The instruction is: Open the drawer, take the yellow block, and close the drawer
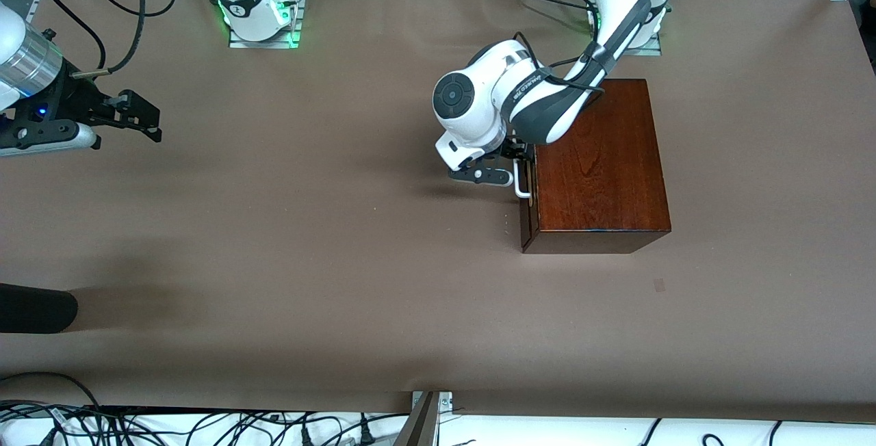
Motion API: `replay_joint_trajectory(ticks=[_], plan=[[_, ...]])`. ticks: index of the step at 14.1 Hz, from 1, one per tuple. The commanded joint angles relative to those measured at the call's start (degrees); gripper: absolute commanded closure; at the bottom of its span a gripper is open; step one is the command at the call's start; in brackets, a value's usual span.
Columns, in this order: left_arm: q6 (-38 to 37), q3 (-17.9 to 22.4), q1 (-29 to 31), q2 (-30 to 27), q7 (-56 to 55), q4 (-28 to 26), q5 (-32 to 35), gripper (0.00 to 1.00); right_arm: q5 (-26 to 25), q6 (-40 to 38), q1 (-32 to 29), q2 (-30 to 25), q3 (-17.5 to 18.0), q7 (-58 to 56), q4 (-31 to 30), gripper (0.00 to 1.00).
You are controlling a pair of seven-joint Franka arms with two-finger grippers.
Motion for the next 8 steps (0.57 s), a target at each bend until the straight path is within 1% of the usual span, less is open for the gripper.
replay_joint_trajectory(ticks=[1, 2, 4, 8], plan=[[3.3, -0.7, -0.6, 0.6, -2.5, -0.4, 0.8, 0.0, 0.2, -0.1, -0.3, -0.2, 0.3, 0.0, 0.4, 0.0], [4.8, -0.8, -0.6, 0.6, -2.6, -0.4, 0.1, 0.0, 0.3, -0.1, -0.3, -0.2, 0.3, 0.0, 0.4, 0.0], [9.1, -0.8, -0.6, 0.5, -2.5, -0.3, -3.5, 0.0, 0.2, -0.1, -0.3, -0.2, 0.3, 0.0, 0.4, 0.0], [16.1, -0.8, -0.6, 1.2, -2.5, -0.2, -4.0, 0.0, 0.3, -0.1, -0.3, -0.2, 0.3, 0.0, 0.4, 0.0]])
